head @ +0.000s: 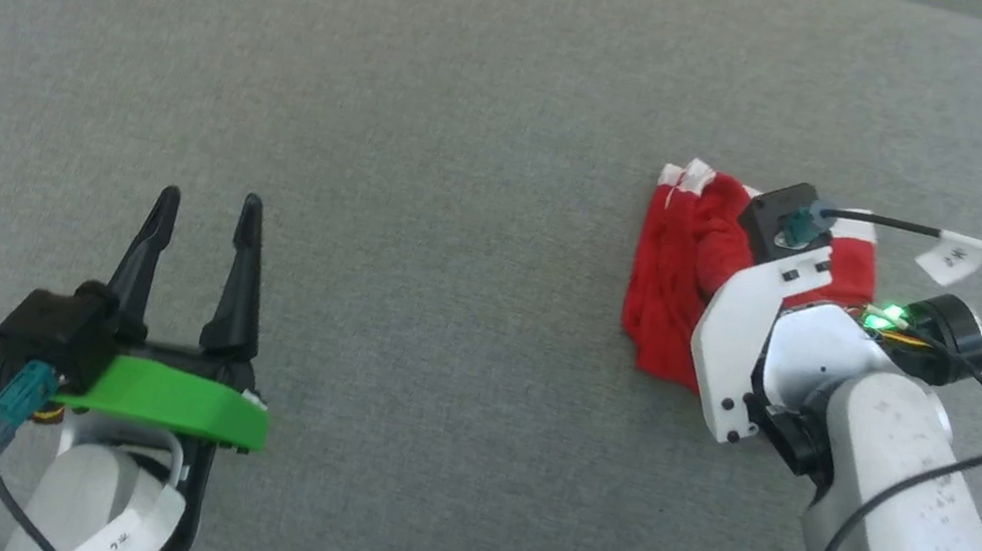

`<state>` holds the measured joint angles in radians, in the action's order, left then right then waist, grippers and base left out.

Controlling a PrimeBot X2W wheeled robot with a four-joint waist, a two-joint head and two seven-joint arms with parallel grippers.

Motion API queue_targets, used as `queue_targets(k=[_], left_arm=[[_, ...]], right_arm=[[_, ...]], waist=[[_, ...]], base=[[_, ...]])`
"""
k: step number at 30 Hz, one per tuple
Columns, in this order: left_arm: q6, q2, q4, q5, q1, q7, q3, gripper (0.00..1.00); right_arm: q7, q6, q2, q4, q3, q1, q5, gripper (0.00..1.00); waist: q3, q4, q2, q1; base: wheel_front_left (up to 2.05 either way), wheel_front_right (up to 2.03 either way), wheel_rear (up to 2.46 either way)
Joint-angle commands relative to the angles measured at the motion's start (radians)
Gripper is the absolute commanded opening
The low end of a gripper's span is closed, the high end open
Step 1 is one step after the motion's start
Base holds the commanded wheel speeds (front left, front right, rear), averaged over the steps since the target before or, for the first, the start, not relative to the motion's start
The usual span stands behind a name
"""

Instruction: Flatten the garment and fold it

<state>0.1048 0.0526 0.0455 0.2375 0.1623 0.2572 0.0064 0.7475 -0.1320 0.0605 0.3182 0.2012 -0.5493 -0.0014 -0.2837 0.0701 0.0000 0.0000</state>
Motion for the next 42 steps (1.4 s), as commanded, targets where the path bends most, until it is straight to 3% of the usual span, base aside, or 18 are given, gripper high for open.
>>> queue_targets(k=[1,4,5,6,7,13,22,26,27,31,35,42], left_arm=[[0.005,-0.002,0.0,0.009,0.025,0.005,-0.005,1.0],[0.003,-0.002,0.0,0.012,0.034,0.005,-0.013,1.0],[0.002,-0.002,0.0,0.013,0.035,0.005,-0.014,1.0],[0.0,-0.002,0.0,0.014,0.036,0.005,-0.015,1.0],[-0.001,-0.002,0.0,0.014,0.035,0.005,-0.015,1.0],[-0.004,-0.002,0.007,0.011,0.016,0.005,-0.01,1.0],[-0.002,-0.002,0.017,0.013,-0.027,0.005,0.001,1.0],[-0.003,-0.002,0.021,0.017,-0.041,0.005,0.0,1.0],[-0.005,-0.002,0.026,0.02,-0.053,0.005,-0.001,1.0],[-0.008,-0.002,0.029,0.026,-0.069,0.005,-0.007,1.0],[-0.009,-0.002,0.035,0.029,-0.085,0.005,-0.011,1.0],[-0.003,-0.002,0.051,0.019,-0.126,0.005,-0.005,1.0]], right_arm=[[-0.012,0.001,-0.003,0.029,0.002,-0.02,-0.006,0.0],[-0.025,0.001,-0.006,0.1,0.011,-0.035,0.0,0.0],[-0.028,0.001,-0.007,0.114,0.014,-0.036,0.008,0.18],[-0.031,0.001,-0.008,0.128,0.019,-0.036,0.018,0.49],[-0.032,0.001,-0.008,0.137,0.022,-0.036,0.026,1.0],[-0.127,0.001,-0.009,0.097,0.03,-0.015,0.07,1.0],[-0.432,0.001,-0.01,-0.1,-0.091,0.125,0.109,1.0],[-0.589,0.001,-0.01,-0.176,-0.127,0.213,0.139,1.0],[-0.724,0.001,-0.01,-0.213,-0.161,0.281,0.166,1.0],[-0.874,0.001,-0.01,-0.223,-0.192,0.364,0.169,1.0],[-0.96,0.001,-0.01,-0.22,-0.206,0.433,0.154,1.0],[-1.0,0.001,-0.01,-0.242,-0.217,0.524,0.12,1.0]], waist=[[-0.024,0.022,0.0,0.0],[-0.031,0.028,0.0,0.0],[-0.031,0.028,0.0,0.0],[-0.03,0.026,0.0,0.0],[-0.027,0.023,0.0,0.0],[0.017,-0.015,0.0,0.0],[0.111,-0.092,0.0,0.0],[0.14,-0.12,0.0,0.0],[0.163,-0.141,0.0,0.0],[0.184,-0.162,0.0,0.0],[0.204,-0.178,0.0,0.0],[0.242,-0.194,0.0,0.0]], base=[[0.0,0.0,0.0],[0.0,0.0,0.0],[0.0,0.0,0.0],[0.0,0.0,0.0],[0.0,0.0,0.0],[0.0,0.0,0.0],[0.0,0.0,0.0],[0.0,0.0,0.0],[0.0,0.0,0.0],[0.0,0.0,0.0],[0.0,0.0,0.0],[0.0,0.0,0.0]])
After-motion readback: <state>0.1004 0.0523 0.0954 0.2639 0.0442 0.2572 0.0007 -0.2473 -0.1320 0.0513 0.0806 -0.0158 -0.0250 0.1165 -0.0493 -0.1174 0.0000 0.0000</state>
